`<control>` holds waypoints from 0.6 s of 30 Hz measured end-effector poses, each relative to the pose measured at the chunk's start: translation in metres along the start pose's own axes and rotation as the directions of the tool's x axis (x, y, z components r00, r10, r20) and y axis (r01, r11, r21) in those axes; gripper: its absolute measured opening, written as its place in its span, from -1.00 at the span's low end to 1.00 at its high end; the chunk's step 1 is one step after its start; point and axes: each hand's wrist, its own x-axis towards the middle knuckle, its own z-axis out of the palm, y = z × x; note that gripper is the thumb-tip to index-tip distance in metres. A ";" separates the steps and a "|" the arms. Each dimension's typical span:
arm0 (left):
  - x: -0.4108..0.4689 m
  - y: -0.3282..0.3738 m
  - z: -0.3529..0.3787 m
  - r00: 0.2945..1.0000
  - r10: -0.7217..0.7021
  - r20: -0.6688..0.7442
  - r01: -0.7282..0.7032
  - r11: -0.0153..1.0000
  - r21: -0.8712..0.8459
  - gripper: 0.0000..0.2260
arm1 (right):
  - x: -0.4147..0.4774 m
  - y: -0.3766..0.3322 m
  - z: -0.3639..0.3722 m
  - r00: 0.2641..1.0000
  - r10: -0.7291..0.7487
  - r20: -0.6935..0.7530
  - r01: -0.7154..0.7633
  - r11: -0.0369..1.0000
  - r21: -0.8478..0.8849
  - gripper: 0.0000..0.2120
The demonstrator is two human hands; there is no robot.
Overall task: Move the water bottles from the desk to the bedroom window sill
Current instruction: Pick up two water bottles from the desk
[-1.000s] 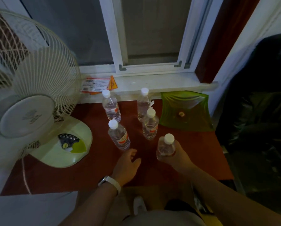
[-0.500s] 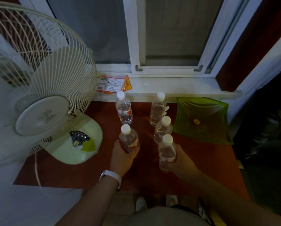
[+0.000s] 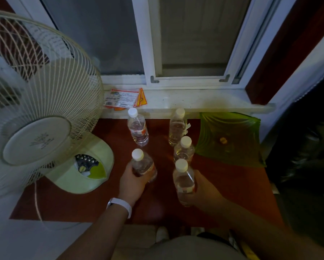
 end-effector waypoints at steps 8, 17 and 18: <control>-0.012 -0.007 -0.013 0.999 0.008 0.042 -0.007 0.999 -0.038 -0.63 | -0.015 -0.003 0.000 0.994 0.072 -0.079 -0.060 0.987 0.150 -0.43; -0.024 0.018 -0.007 0.956 0.064 0.287 -0.002 0.977 -0.211 -0.64 | -0.048 -0.003 -0.007 0.944 0.183 -0.276 -0.099 0.951 0.292 -0.53; -0.026 0.025 -0.003 0.944 0.081 0.319 -0.007 0.974 -0.226 -0.64 | -0.054 -0.003 -0.009 0.932 0.195 -0.307 -0.093 0.944 0.318 -0.53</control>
